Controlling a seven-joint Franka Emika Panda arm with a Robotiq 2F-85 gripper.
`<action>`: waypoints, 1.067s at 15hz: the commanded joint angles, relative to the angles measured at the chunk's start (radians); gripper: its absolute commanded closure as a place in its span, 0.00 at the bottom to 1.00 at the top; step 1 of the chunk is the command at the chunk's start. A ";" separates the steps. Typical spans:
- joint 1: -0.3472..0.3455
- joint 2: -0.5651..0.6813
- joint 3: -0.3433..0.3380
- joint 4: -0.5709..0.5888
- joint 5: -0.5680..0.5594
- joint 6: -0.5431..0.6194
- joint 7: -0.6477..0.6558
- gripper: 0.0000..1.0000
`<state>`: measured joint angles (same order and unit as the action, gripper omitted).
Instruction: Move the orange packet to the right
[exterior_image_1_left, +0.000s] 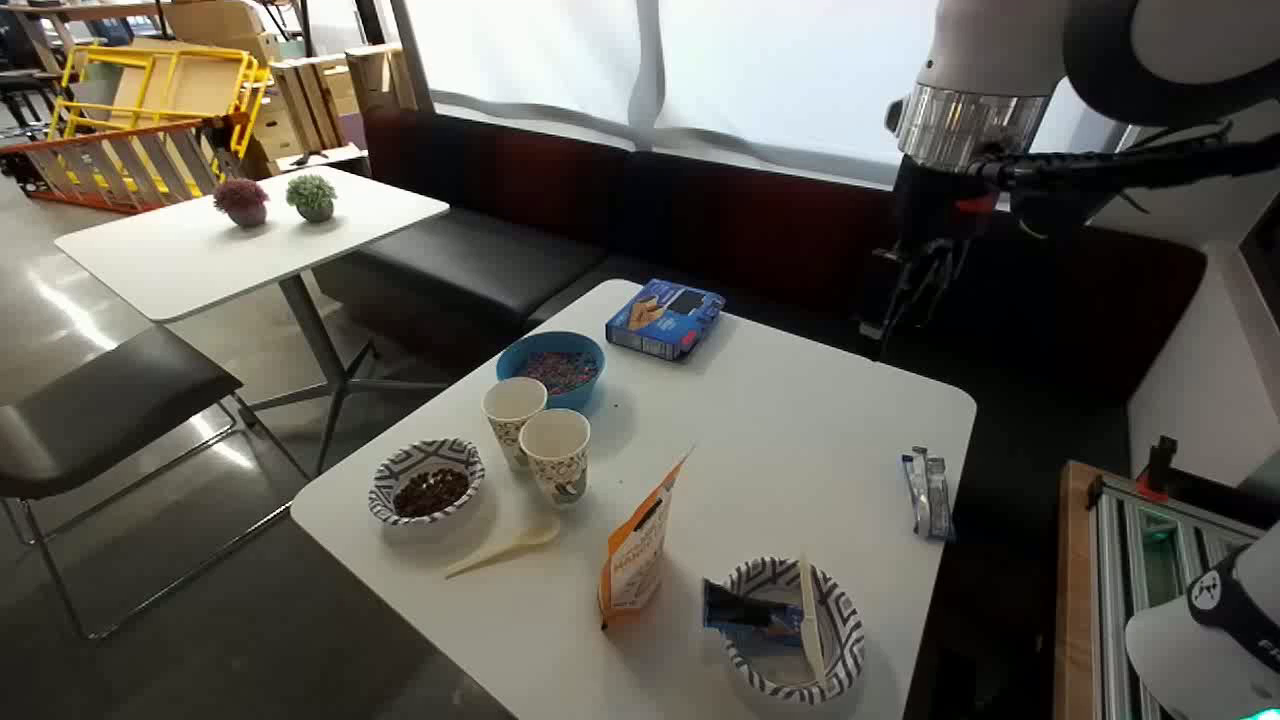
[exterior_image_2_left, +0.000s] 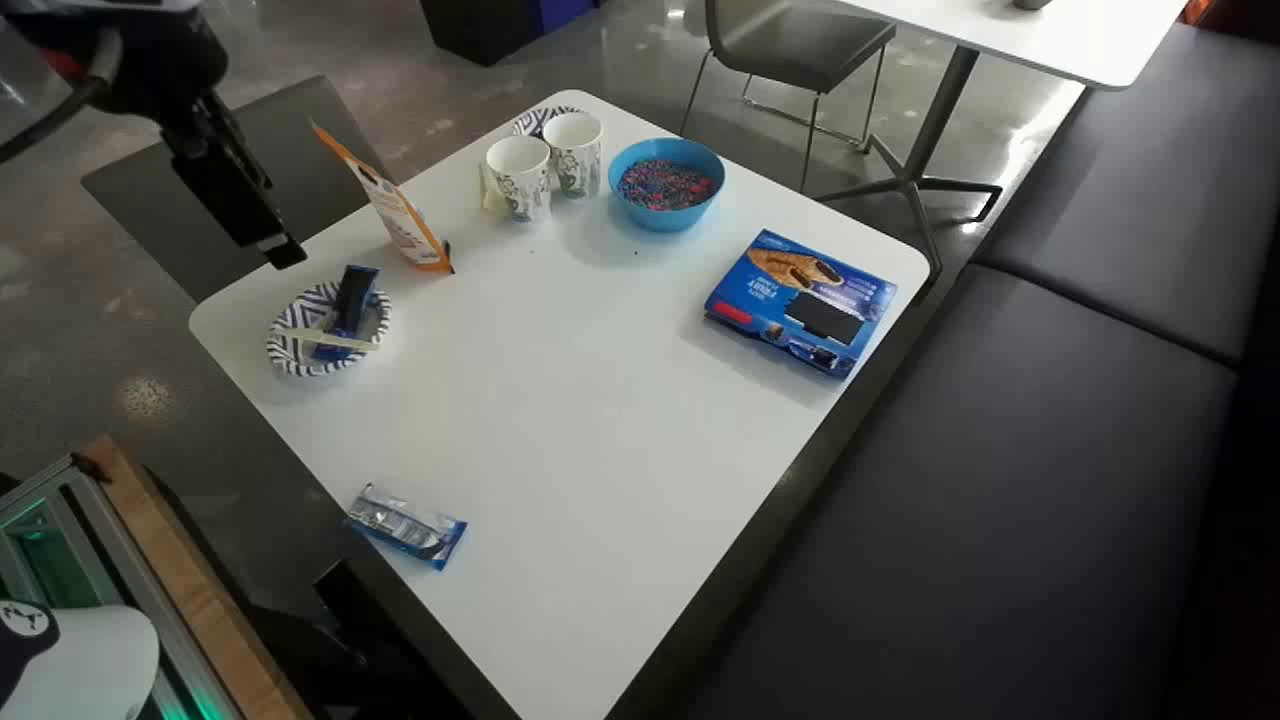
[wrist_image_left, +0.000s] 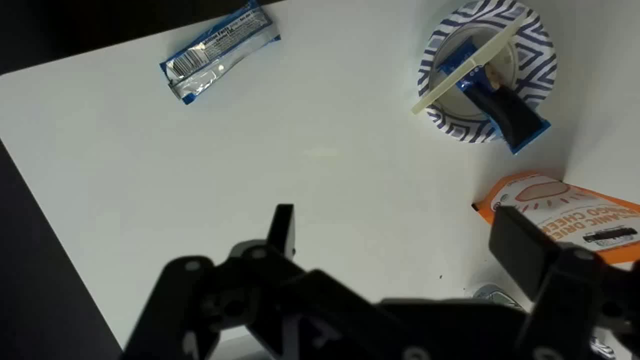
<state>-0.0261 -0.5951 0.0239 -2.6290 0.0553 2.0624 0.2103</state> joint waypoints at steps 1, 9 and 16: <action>-0.006 0.000 0.005 0.002 0.003 -0.002 -0.003 0.00; -0.006 0.000 0.005 0.002 0.003 -0.002 -0.003 0.00; 0.007 0.043 0.026 0.017 -0.017 0.003 -0.014 0.00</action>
<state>-0.0261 -0.5946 0.0251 -2.6286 0.0523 2.0624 0.2101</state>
